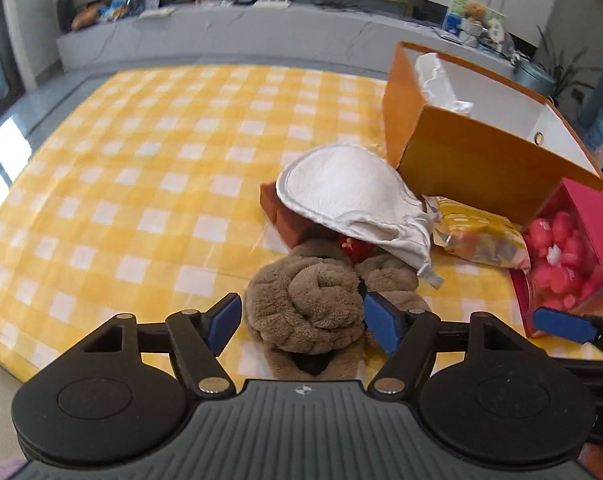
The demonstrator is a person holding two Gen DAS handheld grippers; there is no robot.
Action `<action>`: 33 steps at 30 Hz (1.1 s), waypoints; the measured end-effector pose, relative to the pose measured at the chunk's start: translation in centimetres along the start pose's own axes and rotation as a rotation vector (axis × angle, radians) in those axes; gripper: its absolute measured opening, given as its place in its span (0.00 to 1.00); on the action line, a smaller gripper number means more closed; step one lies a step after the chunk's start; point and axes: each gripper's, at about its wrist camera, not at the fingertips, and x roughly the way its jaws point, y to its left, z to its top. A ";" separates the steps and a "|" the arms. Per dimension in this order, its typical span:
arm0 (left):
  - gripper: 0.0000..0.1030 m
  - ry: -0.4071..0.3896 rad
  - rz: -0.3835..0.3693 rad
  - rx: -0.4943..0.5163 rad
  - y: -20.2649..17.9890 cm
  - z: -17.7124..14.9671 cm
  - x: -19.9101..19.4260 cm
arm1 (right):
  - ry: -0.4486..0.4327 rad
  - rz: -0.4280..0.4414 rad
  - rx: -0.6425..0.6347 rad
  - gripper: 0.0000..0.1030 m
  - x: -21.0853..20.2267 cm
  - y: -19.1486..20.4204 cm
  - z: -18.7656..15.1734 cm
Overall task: Organize soft objects
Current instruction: 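Return to the table and grasp the brown plush toy with the left tool, then grasp the white cloth mask with the right tool while the left tool holds the plush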
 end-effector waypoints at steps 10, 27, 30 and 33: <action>0.80 0.026 -0.025 -0.093 1.0 0.1 2.2 | 0.075 0.071 0.039 0.61 3.9 1.1 0.7; 0.63 0.033 -0.032 -0.085 0.1 0.1 3.6 | 0.122 0.074 0.032 0.54 6.6 2.4 0.3; 0.52 0.023 -0.029 -0.084 0.2 0.0 3.3 | 0.123 0.076 0.029 0.54 6.5 2.4 0.2; 0.42 0.010 -0.048 -0.118 0.9 -0.1 2.3 | 0.118 0.086 0.020 0.54 5.8 2.2 0.2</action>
